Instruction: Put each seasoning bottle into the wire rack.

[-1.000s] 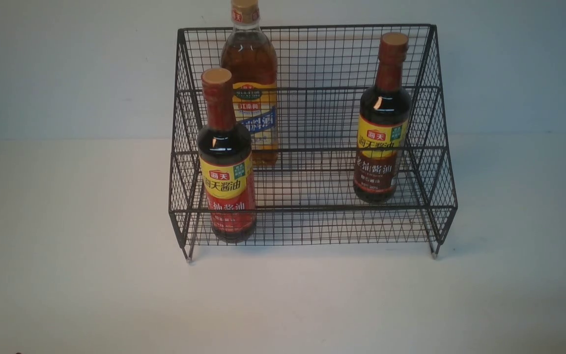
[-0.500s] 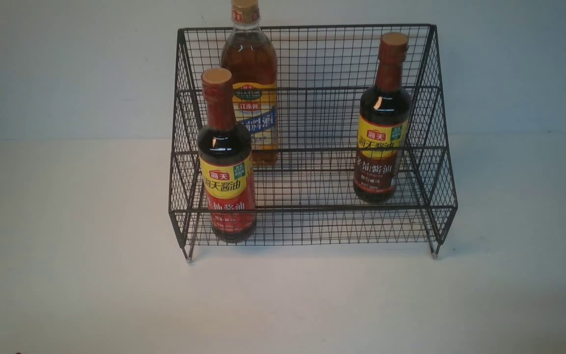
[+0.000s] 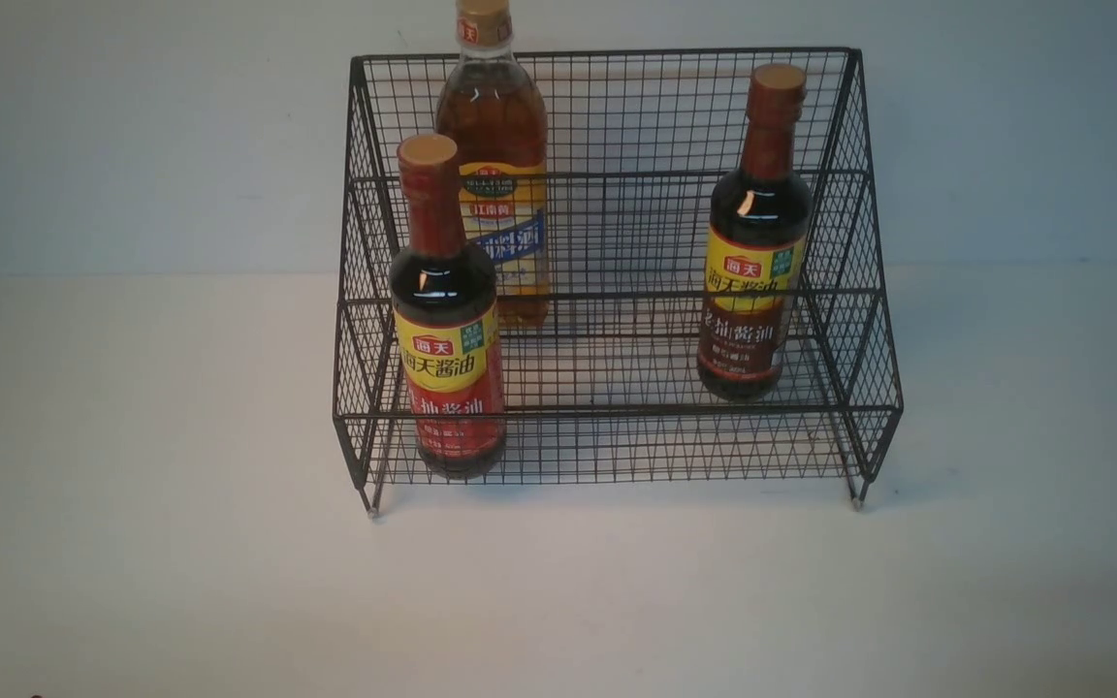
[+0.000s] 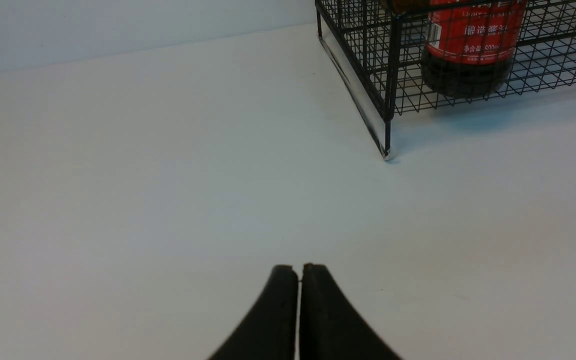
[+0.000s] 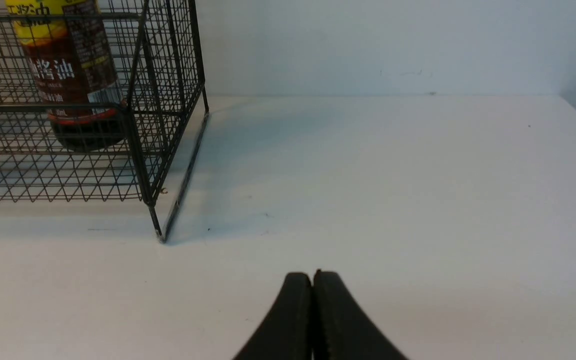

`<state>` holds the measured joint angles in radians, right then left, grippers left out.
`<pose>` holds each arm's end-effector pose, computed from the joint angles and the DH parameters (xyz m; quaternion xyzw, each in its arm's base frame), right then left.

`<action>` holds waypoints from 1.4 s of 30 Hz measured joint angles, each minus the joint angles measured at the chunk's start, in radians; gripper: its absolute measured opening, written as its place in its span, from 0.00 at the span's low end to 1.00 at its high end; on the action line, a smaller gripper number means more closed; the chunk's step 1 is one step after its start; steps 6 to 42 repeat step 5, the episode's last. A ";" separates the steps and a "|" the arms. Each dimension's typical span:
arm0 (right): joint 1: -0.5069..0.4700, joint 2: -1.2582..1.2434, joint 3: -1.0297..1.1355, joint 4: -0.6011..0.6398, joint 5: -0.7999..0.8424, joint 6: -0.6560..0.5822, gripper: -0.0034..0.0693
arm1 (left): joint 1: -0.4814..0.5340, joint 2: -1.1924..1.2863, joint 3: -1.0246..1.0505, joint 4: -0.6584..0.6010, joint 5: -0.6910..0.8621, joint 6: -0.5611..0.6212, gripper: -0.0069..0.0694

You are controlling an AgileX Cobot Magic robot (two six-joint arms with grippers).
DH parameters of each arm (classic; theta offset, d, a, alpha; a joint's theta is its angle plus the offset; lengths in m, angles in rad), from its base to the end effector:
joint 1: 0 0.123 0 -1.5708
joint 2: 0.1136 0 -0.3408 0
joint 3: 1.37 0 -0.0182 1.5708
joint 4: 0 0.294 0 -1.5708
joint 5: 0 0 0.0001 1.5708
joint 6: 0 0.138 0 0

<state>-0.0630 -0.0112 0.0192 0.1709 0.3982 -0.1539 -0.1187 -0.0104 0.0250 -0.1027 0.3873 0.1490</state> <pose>0.0840 0.0038 0.1566 0.0076 0.8087 0.0093 0.5881 0.0829 -0.0153 0.1550 0.0810 0.8045 -0.0347 0.5874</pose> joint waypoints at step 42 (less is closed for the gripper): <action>0.000 0.000 0.000 0.000 0.000 0.000 0.03 | 0.000 0.000 0.000 0.000 0.000 0.000 0.08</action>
